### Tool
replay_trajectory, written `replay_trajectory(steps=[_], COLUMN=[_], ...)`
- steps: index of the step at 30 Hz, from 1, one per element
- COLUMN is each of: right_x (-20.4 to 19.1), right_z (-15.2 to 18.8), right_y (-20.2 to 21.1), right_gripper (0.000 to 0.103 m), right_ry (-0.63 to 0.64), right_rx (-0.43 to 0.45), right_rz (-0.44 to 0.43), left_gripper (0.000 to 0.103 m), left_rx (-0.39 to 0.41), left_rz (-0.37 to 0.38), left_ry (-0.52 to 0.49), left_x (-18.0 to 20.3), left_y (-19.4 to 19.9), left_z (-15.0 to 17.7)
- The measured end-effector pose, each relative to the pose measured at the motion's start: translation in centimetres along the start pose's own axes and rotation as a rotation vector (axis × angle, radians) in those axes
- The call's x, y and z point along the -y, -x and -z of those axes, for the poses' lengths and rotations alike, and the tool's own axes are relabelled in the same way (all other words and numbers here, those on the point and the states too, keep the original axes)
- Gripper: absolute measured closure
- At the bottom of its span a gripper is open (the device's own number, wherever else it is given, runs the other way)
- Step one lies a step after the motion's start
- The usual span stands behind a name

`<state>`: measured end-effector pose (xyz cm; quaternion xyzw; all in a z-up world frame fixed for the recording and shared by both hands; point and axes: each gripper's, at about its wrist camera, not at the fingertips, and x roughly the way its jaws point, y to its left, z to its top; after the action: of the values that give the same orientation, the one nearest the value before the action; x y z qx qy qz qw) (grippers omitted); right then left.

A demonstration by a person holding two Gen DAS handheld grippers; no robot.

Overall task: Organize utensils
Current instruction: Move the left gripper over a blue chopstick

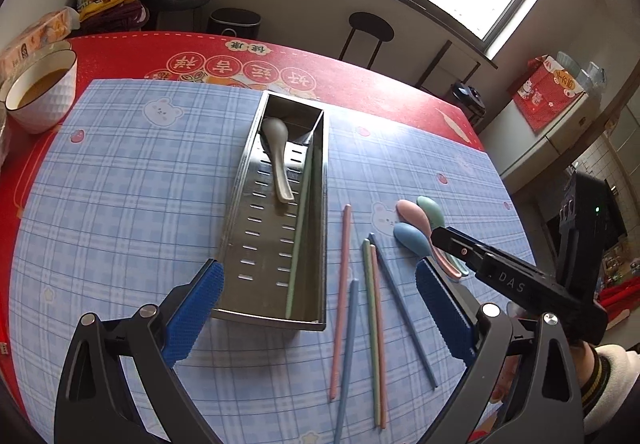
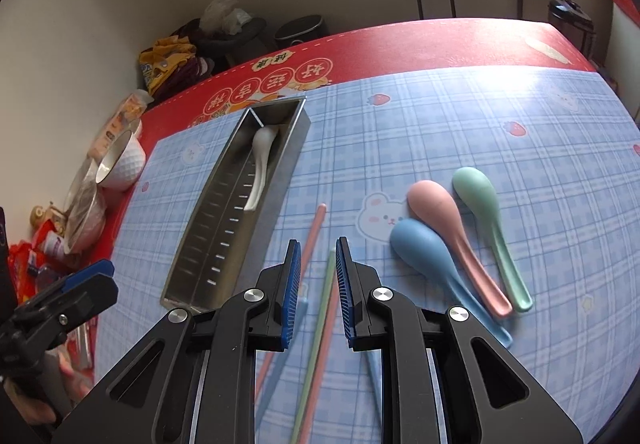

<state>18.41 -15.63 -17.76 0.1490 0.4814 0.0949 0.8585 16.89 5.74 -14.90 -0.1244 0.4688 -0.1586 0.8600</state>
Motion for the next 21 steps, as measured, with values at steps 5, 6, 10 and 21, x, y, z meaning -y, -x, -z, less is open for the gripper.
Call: replay_trajectory(steps=[5,6,10,21], right_x=[2.6,3.0,4.2,5.8], right_z=[0.6,0.7,1.1,1.4], right_y=[1.0,1.1,1.6,2.8], right_gripper=[0.084,0.084,0.084,0.084], right_ry=[-0.032,-0.035,-0.033,-0.025], right_rx=[0.001,0.001,0.002,0.009], right_rz=[0.004,0.005,0.011,0.006], left_gripper=[0.009,0.009,0.009,0.009], left_rx=[-0.020,-0.021,-0.026,-0.012], left_rz=[0.011,0.014,0.023,0.068], left_ry=[0.004,0.004,-0.002,-0.026], left_x=[1.6,2.0,3.0,5.5], left_y=[-0.5,-0.6,-0.9,-0.7], left_z=[0.2,0.3,0.4,0.6])
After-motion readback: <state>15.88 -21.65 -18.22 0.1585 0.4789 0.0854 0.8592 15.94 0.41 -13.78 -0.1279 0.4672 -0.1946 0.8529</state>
